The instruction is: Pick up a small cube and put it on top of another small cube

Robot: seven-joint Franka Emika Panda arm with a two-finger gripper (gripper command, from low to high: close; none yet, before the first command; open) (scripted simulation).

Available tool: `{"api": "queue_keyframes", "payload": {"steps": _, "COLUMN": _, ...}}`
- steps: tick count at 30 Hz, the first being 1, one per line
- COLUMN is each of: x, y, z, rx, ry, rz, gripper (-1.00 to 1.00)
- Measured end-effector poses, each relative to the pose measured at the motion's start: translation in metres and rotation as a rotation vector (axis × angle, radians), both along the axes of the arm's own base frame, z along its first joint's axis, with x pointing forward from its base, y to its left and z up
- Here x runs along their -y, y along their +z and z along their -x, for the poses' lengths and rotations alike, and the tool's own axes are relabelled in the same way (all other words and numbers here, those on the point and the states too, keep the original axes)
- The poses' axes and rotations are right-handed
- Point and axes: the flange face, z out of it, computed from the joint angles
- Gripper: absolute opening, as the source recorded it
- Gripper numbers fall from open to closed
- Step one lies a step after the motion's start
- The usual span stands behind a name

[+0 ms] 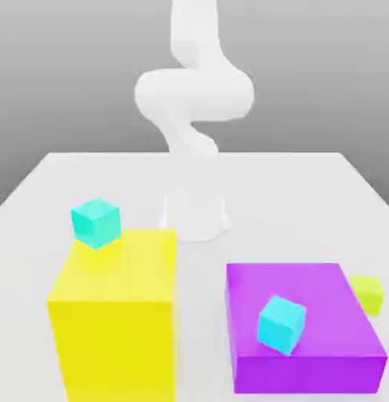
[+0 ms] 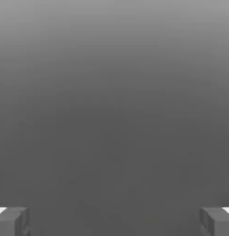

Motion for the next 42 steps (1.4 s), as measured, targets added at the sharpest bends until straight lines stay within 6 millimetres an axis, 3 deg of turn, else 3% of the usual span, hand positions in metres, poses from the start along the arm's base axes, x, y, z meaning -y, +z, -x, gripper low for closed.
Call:
{"api": "queue_keyframes", "payload": {"steps": 5, "x": -0.075, "y": -0.098, "z": -0.044, "rx": -0.145, "ry": 0.236, "rz": 0.118, "gripper": 0.00}}
{"api": "queue_keyframes", "payload": {"steps": 8, "x": -0.121, "y": -0.159, "z": -0.052, "rx": -0.224, "ry": 0.382, "rz": 0.186, "gripper": 0.00}}
{"api": "queue_keyframes", "payload": {"steps": 11, "x": -0.165, "y": -0.221, "z": -0.047, "rx": -0.300, "ry": 0.534, "rz": 0.251, "gripper": 0.00}}
{"api": "queue_keyframes", "payload": {"steps": 16, "x": -0.229, "y": -0.325, "z": -0.013, "rx": -0.420, "ry": 0.795, "rz": 0.353, "gripper": 0.00}}
{"api": "queue_keyframes", "payload": {"steps": 20, "x": -0.277, "y": -0.403, "z": 0.044, "rx": -0.507, "ry": 1.037, "rz": 0.436, "gripper": 0.00}}
{"api": "queue_keyframes", "payload": {"steps": 23, "x": -0.290, "y": -0.457, "z": 0.082, "rx": -0.576, "ry": 1.178, "rz": 0.480, "gripper": 0.00}}
{"api": "queue_keyframes", "payload": {"steps": 28, "x": -0.293, "y": -0.519, "z": 0.093, "rx": -0.597, "ry": 1.220, "rz": 0.489, "gripper": 0.00}}
{"api": "queue_keyframes", "payload": {"steps": 29, "x": -0.292, "y": -0.530, "z": 0.094, "rx": -0.598, "ry": 1.221, "rz": 0.489, "gripper": -1.00}}
{"api": "queue_keyframes", "payload": {"steps": 36, "x": -0.292, "y": -0.533, "z": 0.094, "rx": -0.598, "ry": 1.221, "rz": 0.491, "gripper": -1.00}}
{"api": "queue_keyframes", "payload": {"steps": 42, "x": -0.288, "y": -0.473, "z": 0.087, "rx": -0.602, "ry": 1.197, "rz": 0.487, "gripper": -1.00}}
